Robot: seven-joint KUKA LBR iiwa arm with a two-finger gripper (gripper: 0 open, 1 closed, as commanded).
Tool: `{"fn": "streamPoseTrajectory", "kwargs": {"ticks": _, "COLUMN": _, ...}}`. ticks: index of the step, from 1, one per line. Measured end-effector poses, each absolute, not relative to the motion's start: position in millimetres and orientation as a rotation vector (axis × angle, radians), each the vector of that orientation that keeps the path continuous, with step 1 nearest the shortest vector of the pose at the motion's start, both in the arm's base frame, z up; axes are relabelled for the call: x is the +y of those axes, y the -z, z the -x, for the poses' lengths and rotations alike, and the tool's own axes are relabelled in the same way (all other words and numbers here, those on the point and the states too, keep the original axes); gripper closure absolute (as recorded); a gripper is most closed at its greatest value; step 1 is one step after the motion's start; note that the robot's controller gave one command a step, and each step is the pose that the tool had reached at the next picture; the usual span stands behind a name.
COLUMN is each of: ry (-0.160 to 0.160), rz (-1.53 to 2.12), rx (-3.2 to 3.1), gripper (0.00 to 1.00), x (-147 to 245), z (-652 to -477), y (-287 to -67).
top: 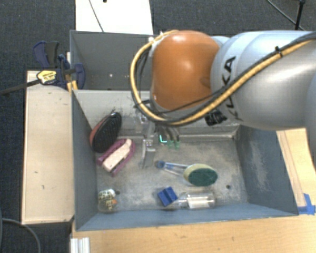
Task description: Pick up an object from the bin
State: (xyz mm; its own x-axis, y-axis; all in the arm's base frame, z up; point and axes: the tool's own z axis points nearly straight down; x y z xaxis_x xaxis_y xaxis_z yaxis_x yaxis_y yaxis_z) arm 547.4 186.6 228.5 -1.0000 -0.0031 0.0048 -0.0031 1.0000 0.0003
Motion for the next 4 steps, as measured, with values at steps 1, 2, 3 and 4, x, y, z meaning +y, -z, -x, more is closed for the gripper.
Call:
{"fn": "streamPoseTrajectory", "kwargs": {"ticks": 1, "ry": -0.005, "rz": -0.128, "rx": -3.134, "gripper": 0.00, "x": 69.2, "z": -529.9, "y": -143.7}}
{"fn": "streamPoseTrajectory", "kwargs": {"ticks": 2, "ry": 0.000, "rz": -0.043, "rx": -3.140, "gripper": 0.00, "x": 59.7, "z": -520.9, "y": -118.4}}
{"fn": "streamPoseTrajectory", "kwargs": {"ticks": 3, "ry": 0.000, "rz": -0.130, "rx": -3.143, "gripper": 0.00, "x": 52.3, "z": -563.2, "y": -67.9}}
{"fn": "streamPoseTrajectory", "kwargs": {"ticks": 4, "ry": 0.002, "rz": -0.121, "rx": -3.143, "gripper": 1.00, "x": 53.0, "z": -562.3, "y": -70.4}}
